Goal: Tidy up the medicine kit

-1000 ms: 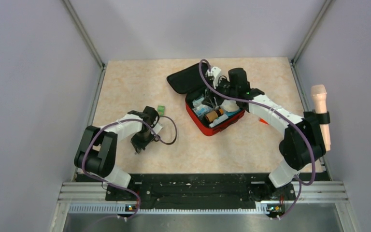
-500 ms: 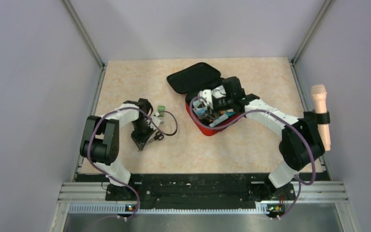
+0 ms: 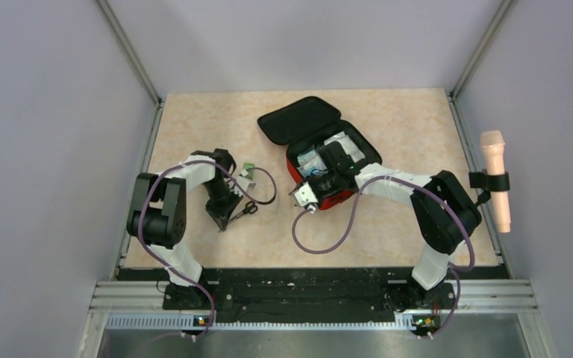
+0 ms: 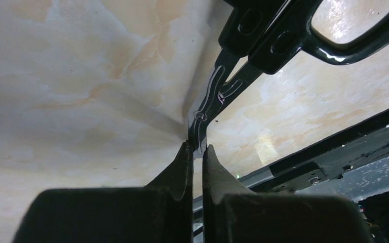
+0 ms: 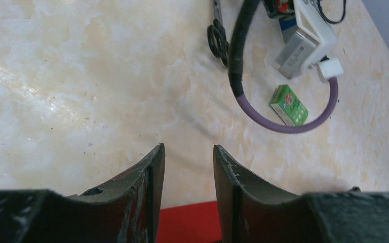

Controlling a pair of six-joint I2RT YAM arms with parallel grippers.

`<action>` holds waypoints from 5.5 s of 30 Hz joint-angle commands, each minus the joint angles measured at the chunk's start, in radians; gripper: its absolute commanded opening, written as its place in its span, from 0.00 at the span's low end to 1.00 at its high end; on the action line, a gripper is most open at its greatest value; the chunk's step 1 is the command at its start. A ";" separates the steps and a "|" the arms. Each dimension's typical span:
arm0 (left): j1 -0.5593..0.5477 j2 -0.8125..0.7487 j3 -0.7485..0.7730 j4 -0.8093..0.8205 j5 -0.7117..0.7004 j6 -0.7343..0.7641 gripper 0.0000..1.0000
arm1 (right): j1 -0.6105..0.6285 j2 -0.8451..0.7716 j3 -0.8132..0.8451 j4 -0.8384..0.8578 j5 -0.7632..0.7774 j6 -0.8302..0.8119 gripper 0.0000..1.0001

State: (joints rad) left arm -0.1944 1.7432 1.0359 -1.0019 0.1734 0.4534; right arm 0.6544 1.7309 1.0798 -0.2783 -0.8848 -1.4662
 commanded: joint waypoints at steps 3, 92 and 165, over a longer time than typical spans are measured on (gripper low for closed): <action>0.007 0.059 0.001 0.065 0.162 -0.017 0.00 | 0.052 0.029 -0.008 0.014 -0.037 -0.125 0.40; 0.186 0.638 0.747 0.932 0.818 -1.454 0.72 | -0.123 -0.545 -0.119 0.057 0.625 0.799 0.00; 0.121 0.116 0.555 1.019 0.938 -0.832 0.00 | -0.316 -0.548 -0.221 -0.007 0.525 0.520 0.00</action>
State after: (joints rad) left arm -0.0616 1.9778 1.6096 0.2054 1.0405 -0.6270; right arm 0.3534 1.1316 0.8898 -0.2794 -0.3058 -0.7937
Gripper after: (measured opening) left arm 0.185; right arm 0.049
